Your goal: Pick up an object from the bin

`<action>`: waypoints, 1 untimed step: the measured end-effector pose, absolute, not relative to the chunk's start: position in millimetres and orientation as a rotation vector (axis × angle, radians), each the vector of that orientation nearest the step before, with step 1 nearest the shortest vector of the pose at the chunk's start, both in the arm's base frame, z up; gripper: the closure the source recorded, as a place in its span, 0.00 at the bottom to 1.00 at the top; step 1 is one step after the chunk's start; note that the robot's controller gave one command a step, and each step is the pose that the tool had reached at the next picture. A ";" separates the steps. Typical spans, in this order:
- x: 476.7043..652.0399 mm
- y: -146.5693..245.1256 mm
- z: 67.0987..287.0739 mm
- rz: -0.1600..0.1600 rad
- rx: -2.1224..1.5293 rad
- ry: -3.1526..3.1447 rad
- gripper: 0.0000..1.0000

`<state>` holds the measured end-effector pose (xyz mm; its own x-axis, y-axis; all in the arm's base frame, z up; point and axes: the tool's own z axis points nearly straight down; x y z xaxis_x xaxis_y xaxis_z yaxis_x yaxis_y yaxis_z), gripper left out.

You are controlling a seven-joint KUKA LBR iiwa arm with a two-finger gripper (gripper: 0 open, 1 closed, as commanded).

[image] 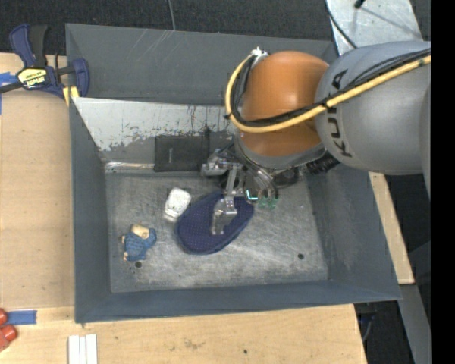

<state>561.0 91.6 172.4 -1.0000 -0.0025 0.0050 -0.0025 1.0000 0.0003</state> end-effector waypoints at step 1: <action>554.2 93.9 78.3 -0.004 -0.352 -3.122 0.00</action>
Offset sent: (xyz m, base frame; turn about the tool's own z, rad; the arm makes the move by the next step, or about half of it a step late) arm -0.0091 0.0020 -0.0987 0.2275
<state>554.2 93.9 78.3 -0.9748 0.2230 0.0001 0.2230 0.9748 0.0023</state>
